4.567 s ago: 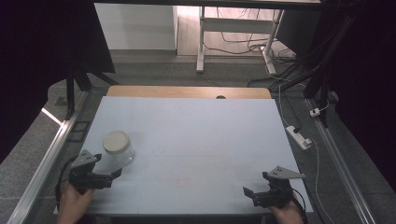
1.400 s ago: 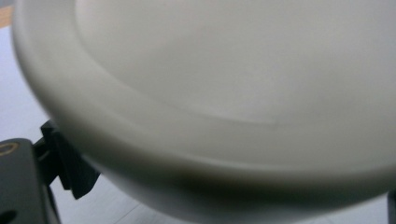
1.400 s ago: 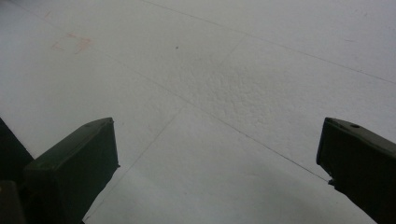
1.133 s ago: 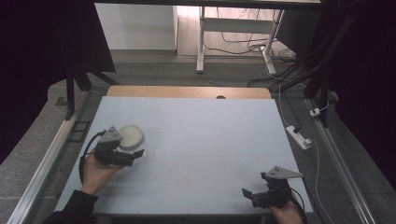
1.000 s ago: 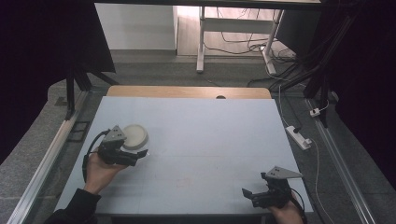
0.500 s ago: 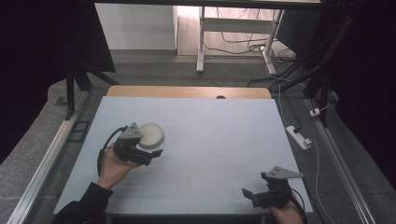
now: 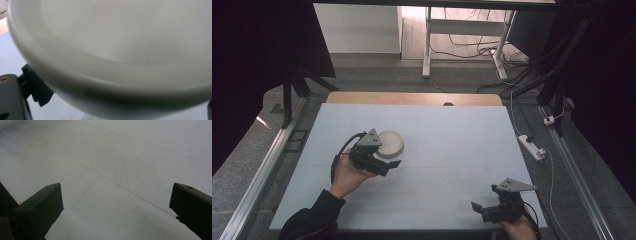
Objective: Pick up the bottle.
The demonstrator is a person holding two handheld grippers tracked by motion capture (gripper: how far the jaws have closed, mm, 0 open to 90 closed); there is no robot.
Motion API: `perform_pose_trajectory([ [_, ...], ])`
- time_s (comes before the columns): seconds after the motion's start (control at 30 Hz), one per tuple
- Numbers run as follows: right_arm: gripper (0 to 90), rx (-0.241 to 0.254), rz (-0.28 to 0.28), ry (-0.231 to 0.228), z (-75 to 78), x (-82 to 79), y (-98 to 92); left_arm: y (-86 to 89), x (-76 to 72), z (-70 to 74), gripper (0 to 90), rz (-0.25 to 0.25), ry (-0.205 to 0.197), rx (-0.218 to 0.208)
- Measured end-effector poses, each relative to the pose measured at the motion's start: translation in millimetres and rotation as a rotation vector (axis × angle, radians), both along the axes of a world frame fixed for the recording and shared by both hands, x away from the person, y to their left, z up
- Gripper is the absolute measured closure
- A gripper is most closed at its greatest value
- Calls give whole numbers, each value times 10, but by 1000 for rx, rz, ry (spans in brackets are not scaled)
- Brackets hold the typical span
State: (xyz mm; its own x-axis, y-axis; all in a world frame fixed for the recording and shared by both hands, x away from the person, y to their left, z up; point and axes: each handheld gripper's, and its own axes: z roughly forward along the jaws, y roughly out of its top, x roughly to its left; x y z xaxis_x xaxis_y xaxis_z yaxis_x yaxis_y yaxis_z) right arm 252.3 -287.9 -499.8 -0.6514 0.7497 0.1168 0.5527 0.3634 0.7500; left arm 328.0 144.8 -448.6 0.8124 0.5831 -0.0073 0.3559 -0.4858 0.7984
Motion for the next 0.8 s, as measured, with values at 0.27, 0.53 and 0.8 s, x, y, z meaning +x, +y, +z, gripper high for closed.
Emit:
perform_pose_trajectory([
  [0.27,0,0,0,-2,-1,1,-2,-214,27,54,77,-49,-4,4],
  [0.53,0,0,2,-6,0,-2,-1,-369,-4,34,77,-95,7,3],
  [0.8,0,-3,6,-9,1,-6,1,-448,-23,-26,77,-117,23,-9],
])
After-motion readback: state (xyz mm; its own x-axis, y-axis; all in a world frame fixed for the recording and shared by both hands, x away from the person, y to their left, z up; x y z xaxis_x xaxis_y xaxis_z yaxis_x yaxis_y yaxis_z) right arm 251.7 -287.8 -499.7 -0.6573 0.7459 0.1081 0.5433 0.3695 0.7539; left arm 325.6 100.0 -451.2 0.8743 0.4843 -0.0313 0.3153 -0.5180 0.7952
